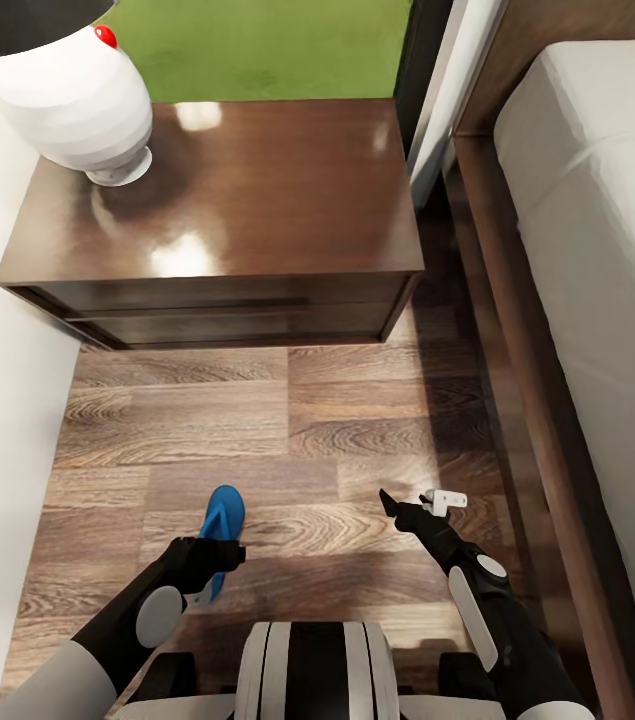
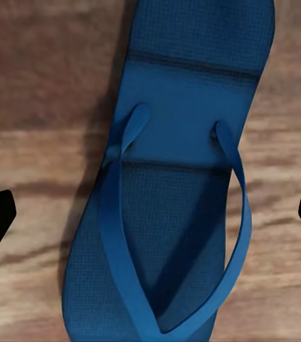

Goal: In the bedroom, move the book from the bed onto either nightstand, and place the two sandals side by side next to the bed.

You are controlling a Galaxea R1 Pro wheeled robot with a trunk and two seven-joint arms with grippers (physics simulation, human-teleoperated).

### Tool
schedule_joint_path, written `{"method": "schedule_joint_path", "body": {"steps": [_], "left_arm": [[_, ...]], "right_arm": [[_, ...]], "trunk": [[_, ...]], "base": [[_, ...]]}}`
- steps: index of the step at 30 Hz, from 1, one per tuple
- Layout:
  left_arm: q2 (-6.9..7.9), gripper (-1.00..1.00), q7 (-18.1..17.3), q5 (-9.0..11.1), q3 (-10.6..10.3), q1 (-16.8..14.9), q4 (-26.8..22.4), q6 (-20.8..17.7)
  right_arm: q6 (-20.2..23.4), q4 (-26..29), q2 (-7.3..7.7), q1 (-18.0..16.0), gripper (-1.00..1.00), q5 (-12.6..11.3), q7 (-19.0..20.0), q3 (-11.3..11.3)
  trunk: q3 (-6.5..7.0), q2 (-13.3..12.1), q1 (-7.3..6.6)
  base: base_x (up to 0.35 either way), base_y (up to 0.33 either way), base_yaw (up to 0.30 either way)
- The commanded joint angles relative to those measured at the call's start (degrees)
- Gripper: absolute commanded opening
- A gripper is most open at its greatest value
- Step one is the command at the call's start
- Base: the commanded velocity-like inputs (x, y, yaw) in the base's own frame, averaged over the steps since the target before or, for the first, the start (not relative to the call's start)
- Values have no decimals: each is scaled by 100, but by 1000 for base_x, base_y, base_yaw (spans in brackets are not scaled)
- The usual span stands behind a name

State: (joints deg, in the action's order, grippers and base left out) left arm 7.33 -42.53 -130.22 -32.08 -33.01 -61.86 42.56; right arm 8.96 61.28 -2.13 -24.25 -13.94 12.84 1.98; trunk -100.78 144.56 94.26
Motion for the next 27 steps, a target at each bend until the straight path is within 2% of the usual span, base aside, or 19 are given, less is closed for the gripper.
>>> {"method": "schedule_joint_path", "body": {"steps": [1, 6, 11, 27], "left_arm": [[5, 100, -16, -3, -19, -4, -5, 9], [5, 100, -13, -3, -25, -4, -8, 7], [6, 100, -13, -3, -26, -4, -10, 7], [6, 100, -10, -3, -28, -4, -10, 3]], "right_arm": [[45, 7, -6, -1, 100, -56, 32, 19], [45, 7, -4, 1, 100, -56, 32, 13], [45, 7, -6, 0, 100, -56, 33, 13], [45, 7, -4, 1, 100, -56, 33, 13]], "trunk": [[-3, 1, -1], [-3, 1, -1], [-114, 8, 12], [-114, 8, 12]], "base": [[0, 0, 0], [0, 0, 0], [0, 0, 0], [0, 0, 0]]}}
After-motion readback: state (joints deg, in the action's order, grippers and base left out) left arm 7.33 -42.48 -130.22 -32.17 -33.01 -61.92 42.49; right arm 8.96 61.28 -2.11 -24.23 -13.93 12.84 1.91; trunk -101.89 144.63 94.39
